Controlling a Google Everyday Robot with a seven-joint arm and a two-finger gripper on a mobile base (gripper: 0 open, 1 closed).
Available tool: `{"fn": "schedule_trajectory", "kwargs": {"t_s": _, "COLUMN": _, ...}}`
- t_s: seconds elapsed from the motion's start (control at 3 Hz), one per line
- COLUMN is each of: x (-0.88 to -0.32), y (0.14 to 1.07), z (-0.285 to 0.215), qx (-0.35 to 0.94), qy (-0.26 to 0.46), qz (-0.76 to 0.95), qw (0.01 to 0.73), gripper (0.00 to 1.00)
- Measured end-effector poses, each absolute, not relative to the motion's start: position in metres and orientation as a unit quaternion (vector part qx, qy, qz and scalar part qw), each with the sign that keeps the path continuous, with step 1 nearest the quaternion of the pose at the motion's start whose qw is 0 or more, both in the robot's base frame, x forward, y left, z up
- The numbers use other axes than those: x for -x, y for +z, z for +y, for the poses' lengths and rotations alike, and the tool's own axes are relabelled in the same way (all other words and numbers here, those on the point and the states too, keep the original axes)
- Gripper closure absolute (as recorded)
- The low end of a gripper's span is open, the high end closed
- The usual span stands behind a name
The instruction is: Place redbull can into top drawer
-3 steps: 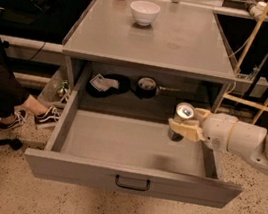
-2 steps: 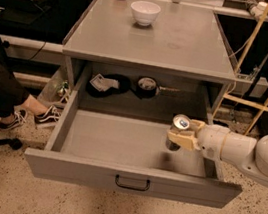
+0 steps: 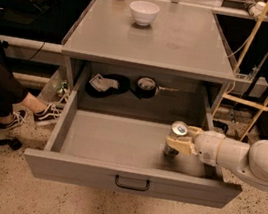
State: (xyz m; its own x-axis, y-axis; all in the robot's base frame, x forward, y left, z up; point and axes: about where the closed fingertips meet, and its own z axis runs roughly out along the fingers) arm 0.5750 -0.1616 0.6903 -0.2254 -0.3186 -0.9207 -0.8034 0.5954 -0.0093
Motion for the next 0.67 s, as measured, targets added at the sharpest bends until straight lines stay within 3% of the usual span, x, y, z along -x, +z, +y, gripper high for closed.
{"fn": "schedule_trajectory", "kwargs": {"t_s": 0.67, "x": -0.575, "y": 0.6903, "z": -0.1616, "qx": 0.377, "qy": 0.245, "qz": 0.743, "qw": 0.495, "gripper": 0.35}}
